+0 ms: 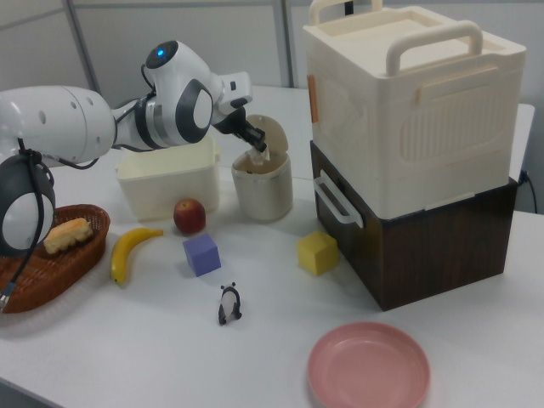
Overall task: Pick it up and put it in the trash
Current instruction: 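Lift the garlic bulb and carry it over the white trash bin, then open the gripper above the bin opening to drop the garlic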
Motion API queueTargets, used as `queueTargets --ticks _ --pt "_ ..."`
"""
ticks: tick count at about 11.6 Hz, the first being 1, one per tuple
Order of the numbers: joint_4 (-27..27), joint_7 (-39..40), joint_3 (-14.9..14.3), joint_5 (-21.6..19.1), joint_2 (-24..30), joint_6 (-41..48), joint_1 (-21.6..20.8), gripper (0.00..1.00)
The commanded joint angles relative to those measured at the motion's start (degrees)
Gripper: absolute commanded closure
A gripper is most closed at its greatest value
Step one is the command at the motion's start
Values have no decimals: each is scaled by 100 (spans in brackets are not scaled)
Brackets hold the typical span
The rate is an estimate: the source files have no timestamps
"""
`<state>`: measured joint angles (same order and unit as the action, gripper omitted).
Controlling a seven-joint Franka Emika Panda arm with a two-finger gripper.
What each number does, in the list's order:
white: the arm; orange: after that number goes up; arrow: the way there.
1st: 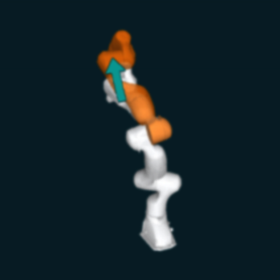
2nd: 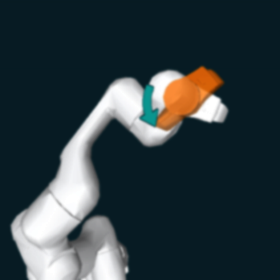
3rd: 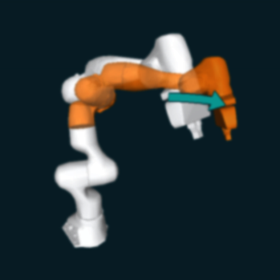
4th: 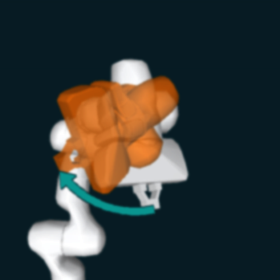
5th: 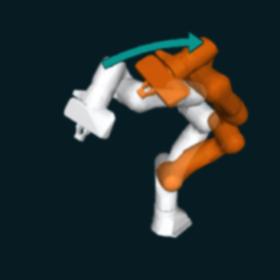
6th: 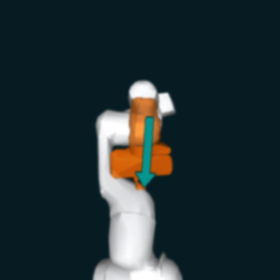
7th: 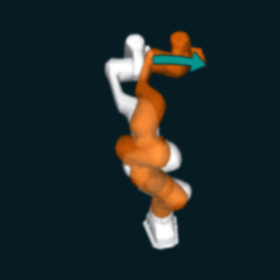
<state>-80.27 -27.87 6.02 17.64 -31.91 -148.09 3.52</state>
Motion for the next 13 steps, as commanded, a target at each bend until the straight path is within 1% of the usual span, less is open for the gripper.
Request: queueTargets --ticks 1,2,3,7,9,10,13 --pt "73 98 -65 152 -139 -88 -62 53" --pt "73 89 -65 352 -157 -88 -62 15" --pt "47 89 -57 563 -157 -88 -62 0" --pt "-6 72 -22 601 -149 -79 -53 0" --pt "-207 98 -13 609 -9 -70 -53 0" --pt "-321 98 5 601 131 -44 -45 0" --pt "-1041 89 14 539 965 -9 -27 0"
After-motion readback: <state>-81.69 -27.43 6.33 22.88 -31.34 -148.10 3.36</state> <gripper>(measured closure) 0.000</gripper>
